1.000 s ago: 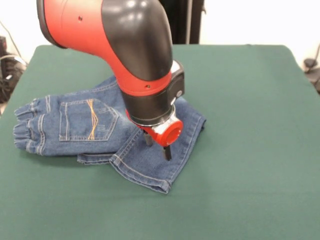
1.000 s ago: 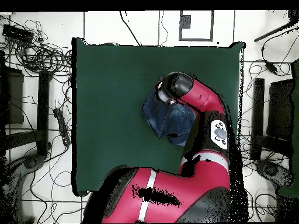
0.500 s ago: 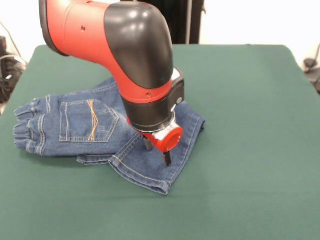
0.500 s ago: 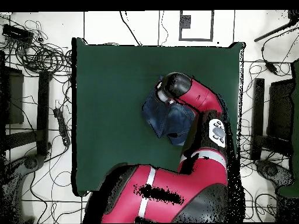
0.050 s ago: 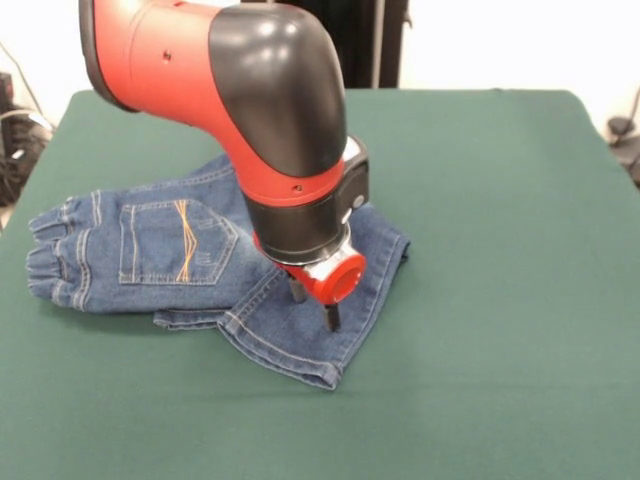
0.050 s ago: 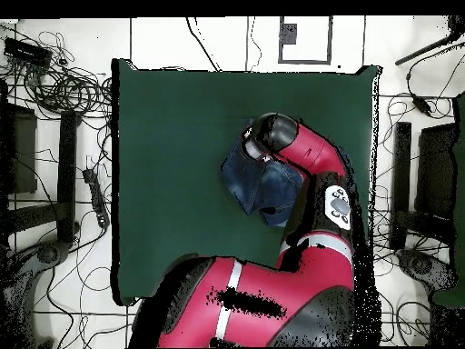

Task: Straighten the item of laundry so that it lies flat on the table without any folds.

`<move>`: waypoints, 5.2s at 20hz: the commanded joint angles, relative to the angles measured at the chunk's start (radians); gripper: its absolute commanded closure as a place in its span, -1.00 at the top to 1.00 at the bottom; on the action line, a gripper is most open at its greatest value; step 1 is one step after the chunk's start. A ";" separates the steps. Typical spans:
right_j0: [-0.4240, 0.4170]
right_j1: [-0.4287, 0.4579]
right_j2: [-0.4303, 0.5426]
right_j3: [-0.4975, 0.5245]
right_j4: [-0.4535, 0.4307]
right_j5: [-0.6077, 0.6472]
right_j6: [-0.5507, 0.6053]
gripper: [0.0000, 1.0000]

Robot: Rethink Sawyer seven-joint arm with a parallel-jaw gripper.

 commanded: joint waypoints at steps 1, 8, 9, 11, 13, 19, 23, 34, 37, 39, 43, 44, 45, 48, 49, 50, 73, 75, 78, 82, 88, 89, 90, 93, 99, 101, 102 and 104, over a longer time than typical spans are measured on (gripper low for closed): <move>0.034 0.076 0.123 0.088 0.026 -0.277 0.199 -1.00; 0.048 0.055 0.093 0.113 0.027 -0.258 0.222 -1.00; 0.046 0.050 0.095 0.120 0.027 -0.259 0.219 -1.00; 0.045 0.037 0.094 0.140 0.029 -0.264 0.223 -1.00; 0.057 0.024 0.075 0.153 0.026 -0.253 0.236 -1.00; 0.171 0.002 -0.076 0.156 0.046 -0.161 0.399 -1.00; 0.223 0.016 -0.141 0.137 0.069 -0.115 0.468 -1.00; 0.322 0.075 -0.326 0.114 0.070 -0.035 0.680 -1.00; 0.352 0.087 -0.374 0.127 0.066 -0.046 0.742 -1.00; 0.371 0.099 -0.409 0.128 0.052 -0.063 0.762 -1.00; 0.397 0.126 -0.480 0.110 0.028 -0.055 0.790 -1.00; 0.407 0.132 -0.503 0.105 0.023 -0.046 0.800 -1.00; 0.408 0.138 -0.523 0.096 0.022 -0.034 0.809 -1.00; 0.420 0.149 -0.574 0.086 0.018 -0.005 0.822 -1.00; 0.424 0.161 -0.591 0.074 0.018 0.006 0.827 -1.00; 0.429 0.167 -0.605 0.071 0.022 0.014 0.836 -1.00; 0.424 0.219 -0.590 -0.024 0.252 -0.032 0.975 -1.00; 0.417 0.205 -0.573 -0.020 0.285 -0.025 0.978 -1.00; 0.413 0.196 -0.556 -0.004 0.338 -0.050 0.995 -1.00; 0.395 0.191 -0.541 -0.017 0.351 -0.072 0.916 -1.00; 0.397 0.156 -0.527 0.013 0.345 -0.076 0.859 -1.00; 0.396 0.145 -0.522 0.017 0.338 -0.078 0.842 -1.00; 0.395 0.135 -0.517 0.021 0.332 -0.088 0.830 -1.00; 0.391 0.101 -0.492 0.040 0.328 -0.109 0.809 -1.00; 0.392 0.020 -0.427 0.115 0.302 -0.193 0.743 -1.00; 0.392 -0.008 -0.406 0.131 0.271 -0.241 0.700 -1.00; 0.396 -0.026 -0.395 0.144 0.271 -0.256 0.703 -1.00; 0.416 -0.037 -0.406 0.144 0.270 -0.244 0.739 -1.00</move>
